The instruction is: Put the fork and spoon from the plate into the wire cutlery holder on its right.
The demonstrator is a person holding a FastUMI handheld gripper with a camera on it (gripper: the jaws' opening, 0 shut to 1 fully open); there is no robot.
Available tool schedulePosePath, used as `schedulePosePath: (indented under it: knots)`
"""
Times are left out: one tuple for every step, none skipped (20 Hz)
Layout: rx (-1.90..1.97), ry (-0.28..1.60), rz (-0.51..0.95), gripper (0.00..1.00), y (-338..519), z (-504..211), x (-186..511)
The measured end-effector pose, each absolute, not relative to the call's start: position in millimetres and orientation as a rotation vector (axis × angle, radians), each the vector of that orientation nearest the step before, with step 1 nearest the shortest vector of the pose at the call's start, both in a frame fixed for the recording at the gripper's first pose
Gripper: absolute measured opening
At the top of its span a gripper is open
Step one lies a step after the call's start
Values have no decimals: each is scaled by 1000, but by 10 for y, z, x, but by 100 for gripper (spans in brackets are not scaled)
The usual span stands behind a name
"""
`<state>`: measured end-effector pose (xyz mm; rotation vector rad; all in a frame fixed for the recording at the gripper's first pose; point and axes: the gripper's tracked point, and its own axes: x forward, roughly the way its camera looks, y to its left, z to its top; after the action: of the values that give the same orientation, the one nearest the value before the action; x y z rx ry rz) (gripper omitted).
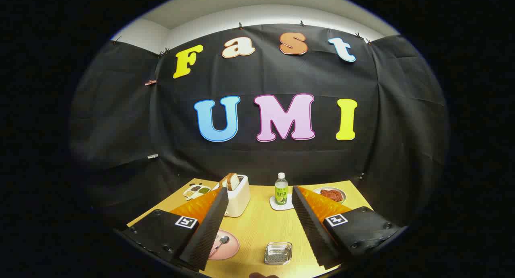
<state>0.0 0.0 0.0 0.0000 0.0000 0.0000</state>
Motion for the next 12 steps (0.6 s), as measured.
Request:
schedulePosePath:
  knots:
    - [-1, -3, 4, 99, 13, 12, -18]
    - [-4, -4, 10, 99, 35, 13, -24]
    - [-6, -6, 11, 99, 48, 14, -43]
    - [-7, -9, 11, 99, 44, 7, -54]
    - [-8, -9, 10, 99, 53, 5, -64]
    - [-7, -7, 11, 99, 66, -15, -73]
    - [-8, -5, 13, 99, 90, -23, -86]
    - [-10, -2, 16, 99, 105, -40, -91]
    - [-12, 1, 17, 99, 117, -53, -103]
    - [-16, 6, 11, 99, 119, -80, -104]
    - [-20, 14, 4, 99, 113, -103, -98]
    - [-21, 18, 4, 99, 126, -130, -119]
